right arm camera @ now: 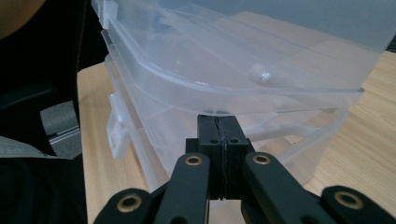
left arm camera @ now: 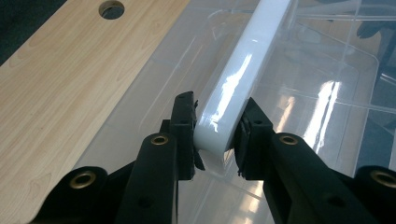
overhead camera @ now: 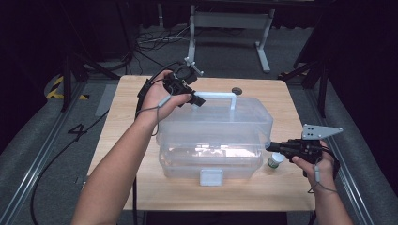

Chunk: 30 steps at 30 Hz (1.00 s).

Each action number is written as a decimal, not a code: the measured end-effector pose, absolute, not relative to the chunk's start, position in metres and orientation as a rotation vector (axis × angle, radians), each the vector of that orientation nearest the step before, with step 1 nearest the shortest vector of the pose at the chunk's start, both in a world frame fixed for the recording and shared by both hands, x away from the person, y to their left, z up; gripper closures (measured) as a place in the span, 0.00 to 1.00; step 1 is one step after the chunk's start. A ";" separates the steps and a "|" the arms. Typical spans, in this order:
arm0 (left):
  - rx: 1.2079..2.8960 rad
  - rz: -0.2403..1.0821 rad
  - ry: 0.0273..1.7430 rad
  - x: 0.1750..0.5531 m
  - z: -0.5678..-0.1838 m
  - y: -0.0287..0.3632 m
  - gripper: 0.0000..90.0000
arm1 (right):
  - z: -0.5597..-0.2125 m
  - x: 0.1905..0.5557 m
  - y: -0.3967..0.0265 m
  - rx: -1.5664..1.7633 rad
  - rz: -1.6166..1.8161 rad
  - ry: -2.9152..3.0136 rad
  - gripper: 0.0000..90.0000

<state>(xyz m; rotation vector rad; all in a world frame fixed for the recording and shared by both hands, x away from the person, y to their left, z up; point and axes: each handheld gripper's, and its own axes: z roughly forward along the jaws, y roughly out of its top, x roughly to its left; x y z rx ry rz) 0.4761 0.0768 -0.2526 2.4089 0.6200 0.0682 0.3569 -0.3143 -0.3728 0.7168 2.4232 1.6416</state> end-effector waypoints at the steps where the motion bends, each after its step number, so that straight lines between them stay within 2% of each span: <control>1: 2.398 0.062 0.621 0.476 -0.253 0.077 0.79 | -0.372 0.356 -0.314 0.717 1.631 2.424 1.00; 2: 2.370 0.065 0.613 0.474 -0.252 0.079 0.68 | -0.372 0.356 -0.314 0.715 1.628 2.414 1.00; 3: 2.370 0.065 0.613 0.474 -0.252 0.079 0.62 | -0.372 0.356 -0.314 0.715 1.628 2.414 1.00; 4: 2.341 0.094 0.612 0.472 -0.251 0.082 0.62 | -0.371 0.356 -0.314 0.718 1.626 2.412 1.00; 5: 2.303 0.108 0.598 0.470 -0.248 0.086 0.56 | -0.371 0.356 -0.314 0.718 1.629 2.415 1.00; 7: 2.270 0.101 0.585 0.467 -0.244 0.091 0.52 | -0.370 0.357 -0.314 0.713 1.638 2.404 1.00; 10: 2.267 0.126 0.589 0.462 -0.241 0.096 0.51 | -0.368 0.357 -0.314 0.712 1.638 2.401 1.00; 16: 2.179 0.179 0.567 0.449 -0.231 0.113 0.55 | -0.365 0.359 -0.314 0.706 1.640 2.393 1.00; 21: 2.072 0.210 0.580 0.435 -0.229 0.130 0.67 | -0.361 0.361 -0.313 0.701 1.644 2.372 1.00; 30: 2.026 0.225 0.612 0.416 -0.225 0.152 0.74 | -0.354 0.366 -0.313 0.701 1.643 2.344 1.00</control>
